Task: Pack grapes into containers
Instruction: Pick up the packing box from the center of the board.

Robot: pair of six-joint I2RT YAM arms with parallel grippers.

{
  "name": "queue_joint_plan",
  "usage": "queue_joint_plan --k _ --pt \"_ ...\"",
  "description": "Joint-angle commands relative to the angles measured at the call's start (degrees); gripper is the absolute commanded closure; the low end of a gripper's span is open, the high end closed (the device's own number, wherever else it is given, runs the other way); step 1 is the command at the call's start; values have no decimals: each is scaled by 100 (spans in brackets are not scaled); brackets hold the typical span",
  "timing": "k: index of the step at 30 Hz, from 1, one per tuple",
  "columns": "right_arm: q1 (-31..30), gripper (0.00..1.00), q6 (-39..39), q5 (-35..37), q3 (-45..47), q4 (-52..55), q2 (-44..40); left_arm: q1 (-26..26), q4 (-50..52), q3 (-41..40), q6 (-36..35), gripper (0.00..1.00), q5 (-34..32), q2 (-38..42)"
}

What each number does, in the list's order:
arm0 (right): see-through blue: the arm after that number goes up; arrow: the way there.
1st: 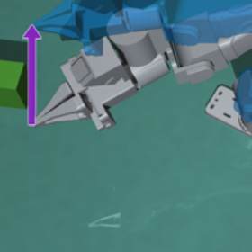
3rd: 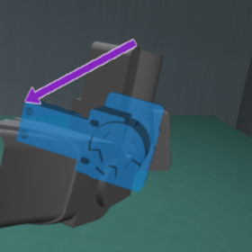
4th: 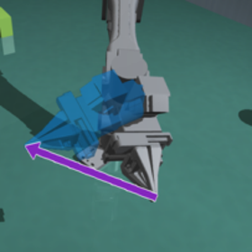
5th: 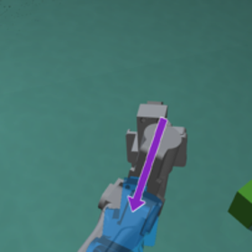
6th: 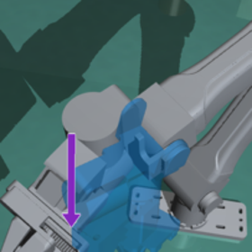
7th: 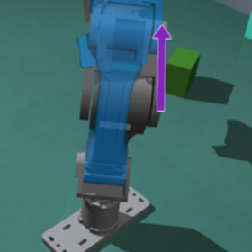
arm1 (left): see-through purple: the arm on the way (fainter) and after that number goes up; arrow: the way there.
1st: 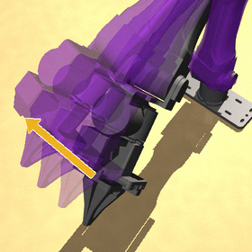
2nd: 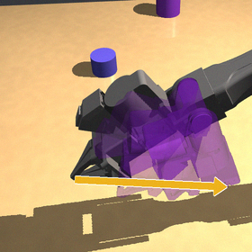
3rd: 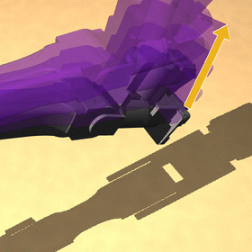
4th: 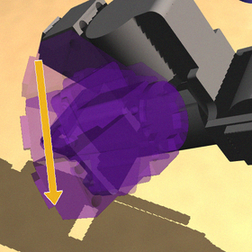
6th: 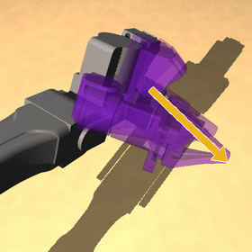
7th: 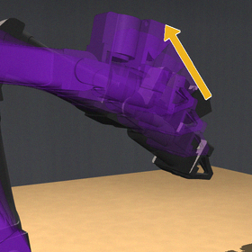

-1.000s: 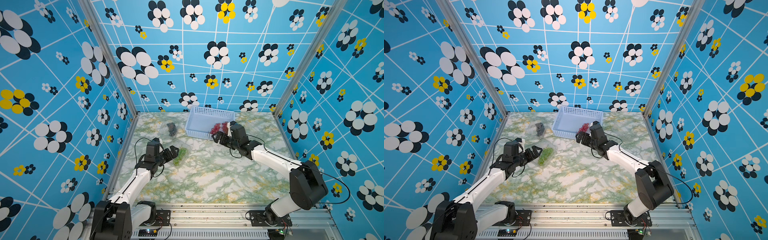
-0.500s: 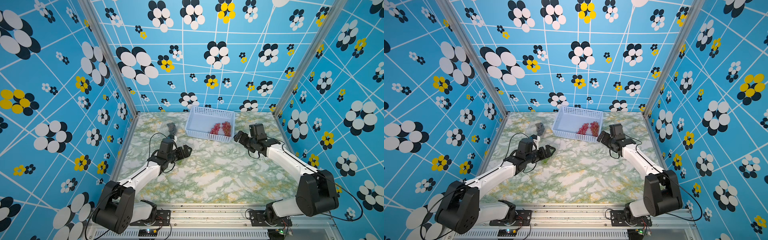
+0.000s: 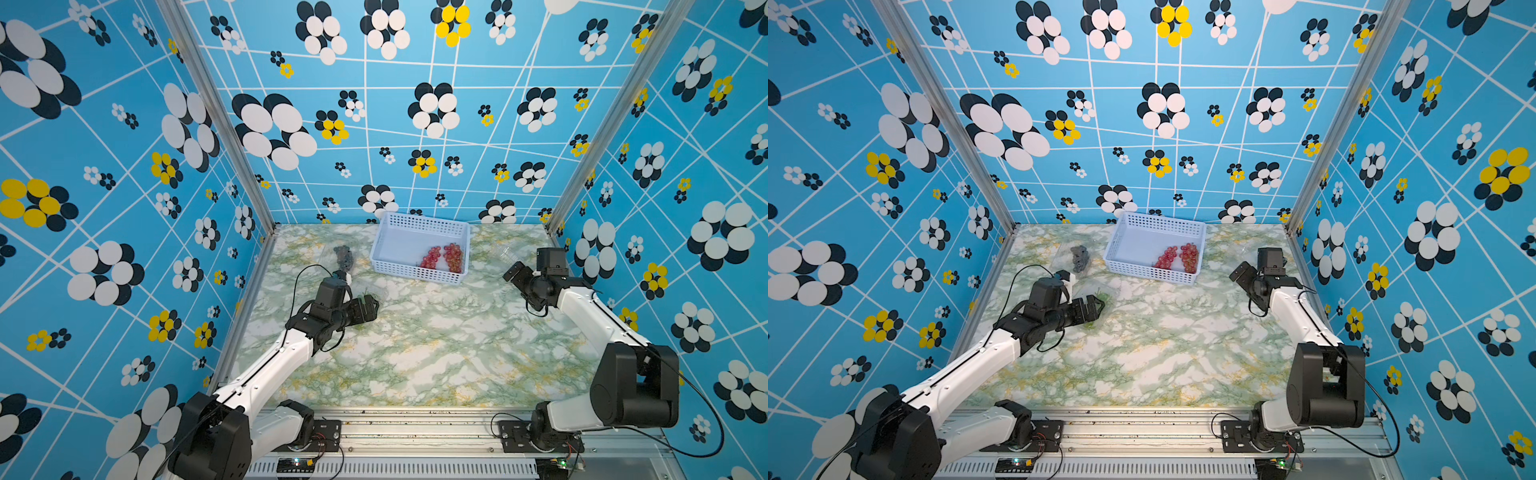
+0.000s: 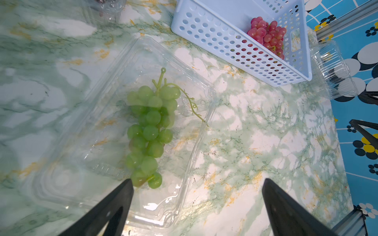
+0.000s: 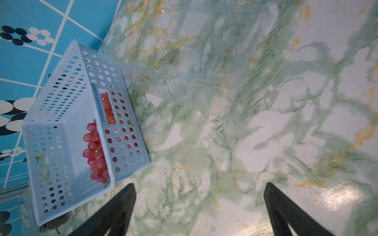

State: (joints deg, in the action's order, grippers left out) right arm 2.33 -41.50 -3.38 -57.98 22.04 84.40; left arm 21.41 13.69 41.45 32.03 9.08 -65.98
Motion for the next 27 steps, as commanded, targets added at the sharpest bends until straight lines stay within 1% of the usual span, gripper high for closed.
queue_joint_plan --k 1,6,9,14,17,20,24,27 --pt "-4 1 19 -266 155 -105 137 22 301 243 -237 1 -201 -64" --pt "3 1 -8 -315 275 -344 237 21 411 349 -318 0 -284 2" --pt "-4 1 19 -254 174 -307 321 21 412 453 -418 1 -180 18" --pt "23 1 60 -147 -125 -125 301 62 -2 699 -613 0 414 -108" --pt "90 1 97 -71 -309 41 203 290 -194 1004 -724 0 574 -327" --pt "329 1 52 -86 -422 102 86 602 -338 1415 -875 1 649 -710" --pt "889 1 -227 -505 -552 2 109 1049 -395 2164 -1152 1 814 -1394" --pt "1193 1 -391 -757 -628 -94 215 1405 -329 2685 -1418 0 842 -1844"
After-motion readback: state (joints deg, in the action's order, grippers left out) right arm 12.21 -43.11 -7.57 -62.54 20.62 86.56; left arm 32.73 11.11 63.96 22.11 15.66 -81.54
